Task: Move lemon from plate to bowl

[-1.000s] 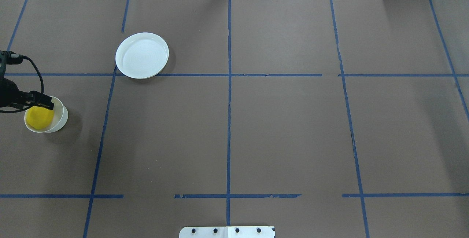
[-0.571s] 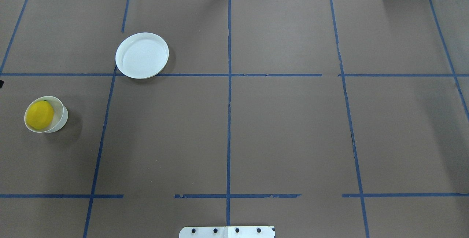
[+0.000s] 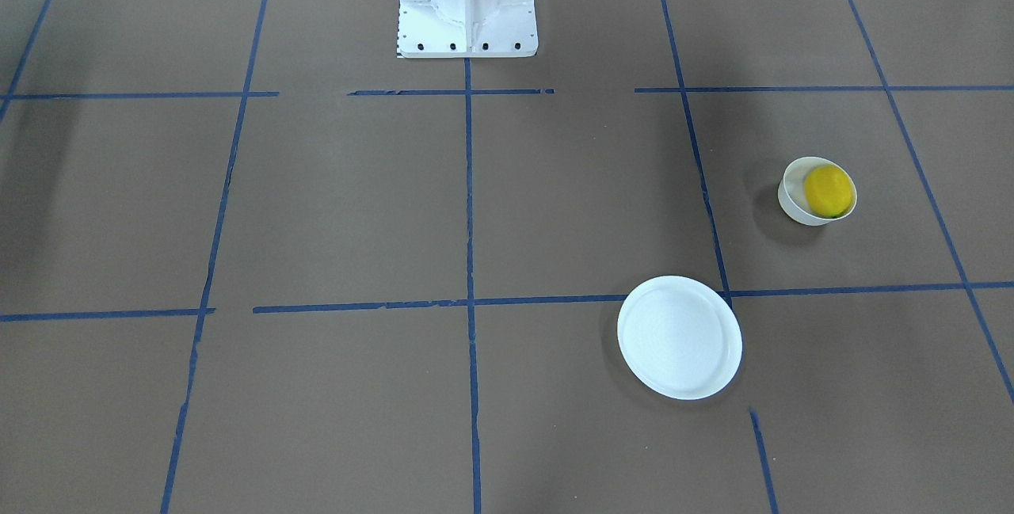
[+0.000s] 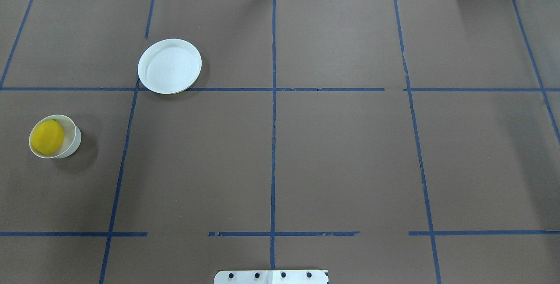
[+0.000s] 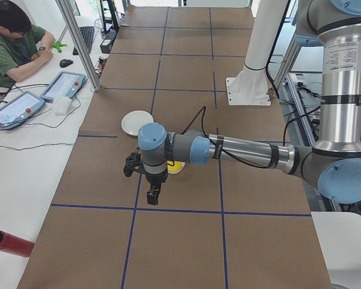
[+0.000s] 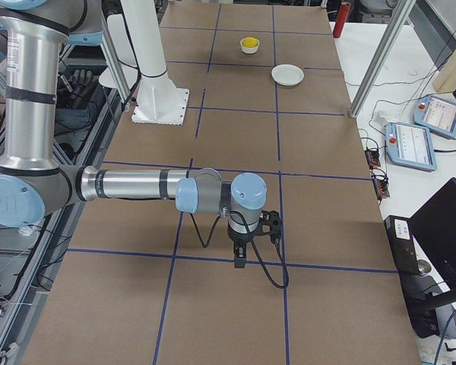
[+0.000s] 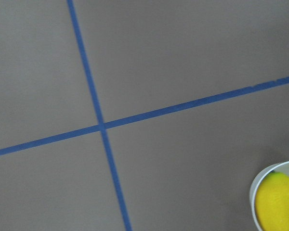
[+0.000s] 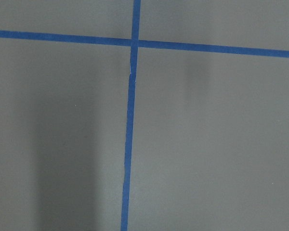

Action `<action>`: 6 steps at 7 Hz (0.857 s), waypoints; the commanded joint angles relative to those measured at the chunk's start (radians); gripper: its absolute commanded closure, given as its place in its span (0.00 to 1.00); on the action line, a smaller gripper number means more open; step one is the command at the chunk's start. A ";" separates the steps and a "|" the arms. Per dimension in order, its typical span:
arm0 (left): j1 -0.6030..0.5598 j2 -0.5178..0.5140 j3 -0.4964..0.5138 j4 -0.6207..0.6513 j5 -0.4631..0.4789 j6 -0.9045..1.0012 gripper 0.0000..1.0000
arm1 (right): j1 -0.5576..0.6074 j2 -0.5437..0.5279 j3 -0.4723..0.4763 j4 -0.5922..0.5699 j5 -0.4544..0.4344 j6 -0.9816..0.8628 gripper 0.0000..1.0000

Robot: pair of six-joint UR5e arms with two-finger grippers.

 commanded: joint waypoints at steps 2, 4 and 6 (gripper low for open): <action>-0.019 0.030 0.053 0.021 -0.141 0.096 0.00 | 0.000 0.000 0.000 0.000 0.000 0.000 0.00; -0.022 0.035 0.048 0.018 -0.093 0.096 0.00 | 0.000 0.000 0.000 0.000 0.000 0.000 0.00; -0.023 0.036 0.042 0.018 -0.077 0.091 0.00 | 0.000 0.000 0.000 0.000 0.000 0.000 0.00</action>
